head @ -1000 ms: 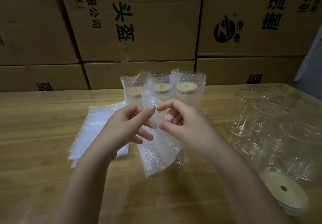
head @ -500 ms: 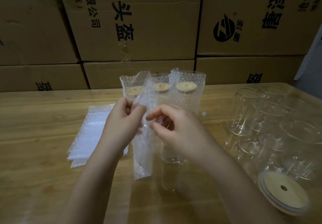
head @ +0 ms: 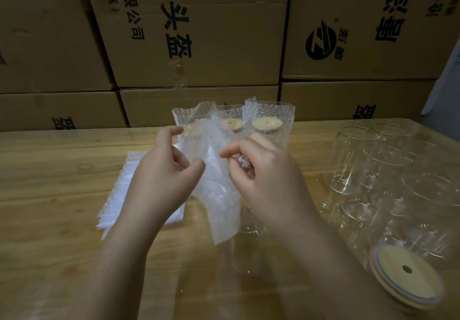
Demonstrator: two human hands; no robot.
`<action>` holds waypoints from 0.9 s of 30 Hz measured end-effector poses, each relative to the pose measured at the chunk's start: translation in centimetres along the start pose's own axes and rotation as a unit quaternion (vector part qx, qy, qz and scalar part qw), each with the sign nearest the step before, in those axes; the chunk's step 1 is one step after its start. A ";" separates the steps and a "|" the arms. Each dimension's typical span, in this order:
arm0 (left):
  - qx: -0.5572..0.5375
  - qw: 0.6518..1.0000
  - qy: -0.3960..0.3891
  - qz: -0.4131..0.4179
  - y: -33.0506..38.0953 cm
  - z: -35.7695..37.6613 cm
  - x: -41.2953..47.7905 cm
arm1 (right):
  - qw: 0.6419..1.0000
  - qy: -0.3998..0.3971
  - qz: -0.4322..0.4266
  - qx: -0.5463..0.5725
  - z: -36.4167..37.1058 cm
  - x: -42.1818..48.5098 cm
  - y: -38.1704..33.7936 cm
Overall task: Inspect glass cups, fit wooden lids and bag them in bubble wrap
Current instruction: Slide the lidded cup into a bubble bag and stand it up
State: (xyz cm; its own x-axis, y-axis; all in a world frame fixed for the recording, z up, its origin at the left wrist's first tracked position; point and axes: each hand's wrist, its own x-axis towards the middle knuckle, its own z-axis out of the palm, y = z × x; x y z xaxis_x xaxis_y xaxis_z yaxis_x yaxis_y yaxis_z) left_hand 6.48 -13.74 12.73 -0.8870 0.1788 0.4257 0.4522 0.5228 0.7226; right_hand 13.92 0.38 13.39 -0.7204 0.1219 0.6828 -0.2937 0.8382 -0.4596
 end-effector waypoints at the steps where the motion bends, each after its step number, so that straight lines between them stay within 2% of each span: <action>1: 0.005 1.000 -0.007 0.001 0.3 0.1 -0.2 | 1.000 0.011 -0.015 0.003 0.2 -0.1 -0.3; 3: 0.061 0.998 -0.012 0.007 0.6 0.5 -0.6 | 0.998 0.037 -0.051 0.001 0.6 -0.3 -0.7; 6: 0.189 0.981 0.034 0.011 0.9 0.9 -1.0 | 0.991 0.074 -0.094 -0.055 1.0 -0.6 -0.9; 9: 0.231 0.971 0.068 0.000 1.1 0.5 -1.0 | 0.985 0.089 -0.073 -0.128 0.9 -0.6 -0.6; 14: 0.204 0.976 0.065 -0.027 1.4 -1.1 -0.8 | 0.975 0.073 -0.002 -0.210 0.3 -0.2 0.2; 17: 0.092 0.995 -0.013 -0.041 2.0 -1.9 -1.2 | 0.965 0.059 0.054 -0.248 0.3 -0.3 0.3; 19: 0.019 0.999 -0.029 -0.038 2.6 -1.9 -1.6 | 0.959 0.058 0.064 -0.271 0.6 -0.4 0.2; 23: 0.025 0.997 0.073 0.012 2.9 -1.4 -1.8 | 0.949 0.126 0.005 -0.290 1.1 -0.5 -0.2; 25: 0.054 0.992 0.108 0.041 2.7 -1.0 -1.5 | 0.947 0.181 -0.077 -0.255 1.3 -0.6 -0.4; 27: 0.048 0.989 0.127 0.064 2.4 -0.8 -1.3 | 0.943 0.193 -0.167 -0.214 1.5 -0.7 -0.3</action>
State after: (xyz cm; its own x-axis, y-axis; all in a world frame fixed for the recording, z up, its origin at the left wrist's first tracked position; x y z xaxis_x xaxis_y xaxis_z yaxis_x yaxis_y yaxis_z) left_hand 8.82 -13.34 14.33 -0.7657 0.0401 0.6419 0.5376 0.5877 0.6046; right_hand 13.61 -0.79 12.20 -0.3251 -0.0719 0.9430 -0.1247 0.9917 0.0326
